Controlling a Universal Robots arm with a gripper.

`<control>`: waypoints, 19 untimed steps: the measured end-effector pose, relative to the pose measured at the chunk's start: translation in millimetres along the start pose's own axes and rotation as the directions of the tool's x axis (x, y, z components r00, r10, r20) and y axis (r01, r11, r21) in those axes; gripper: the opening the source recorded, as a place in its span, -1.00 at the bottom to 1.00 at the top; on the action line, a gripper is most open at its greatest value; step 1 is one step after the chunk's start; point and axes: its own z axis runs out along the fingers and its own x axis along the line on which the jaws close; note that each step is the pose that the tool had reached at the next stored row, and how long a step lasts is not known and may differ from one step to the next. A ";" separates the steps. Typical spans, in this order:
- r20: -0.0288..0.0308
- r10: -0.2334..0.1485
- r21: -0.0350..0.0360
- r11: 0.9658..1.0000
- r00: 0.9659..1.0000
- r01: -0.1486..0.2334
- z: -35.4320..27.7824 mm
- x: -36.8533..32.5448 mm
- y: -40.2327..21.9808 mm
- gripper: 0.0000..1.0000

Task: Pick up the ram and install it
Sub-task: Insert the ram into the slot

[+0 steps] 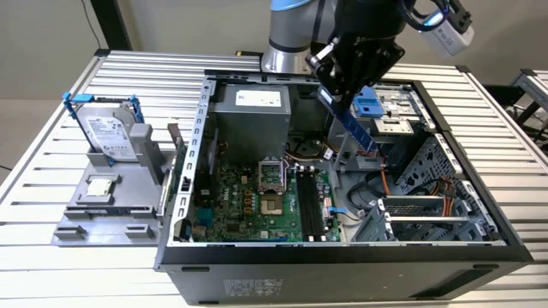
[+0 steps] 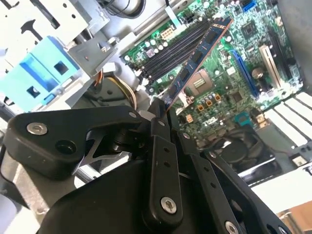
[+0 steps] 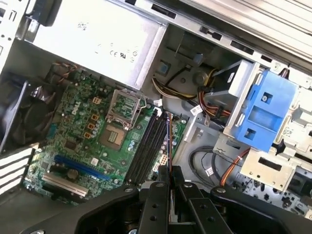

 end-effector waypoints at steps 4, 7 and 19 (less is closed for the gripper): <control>0.001 0.059 0.001 0.998 0.998 -0.059 0.1 0.0 0.0 -1.00; 0.002 0.101 0.002 0.995 0.995 -0.101 0.2 0.0 0.0 -1.00; 0.005 0.260 0.005 0.966 0.966 -0.260 0.6 0.0 0.0 -1.00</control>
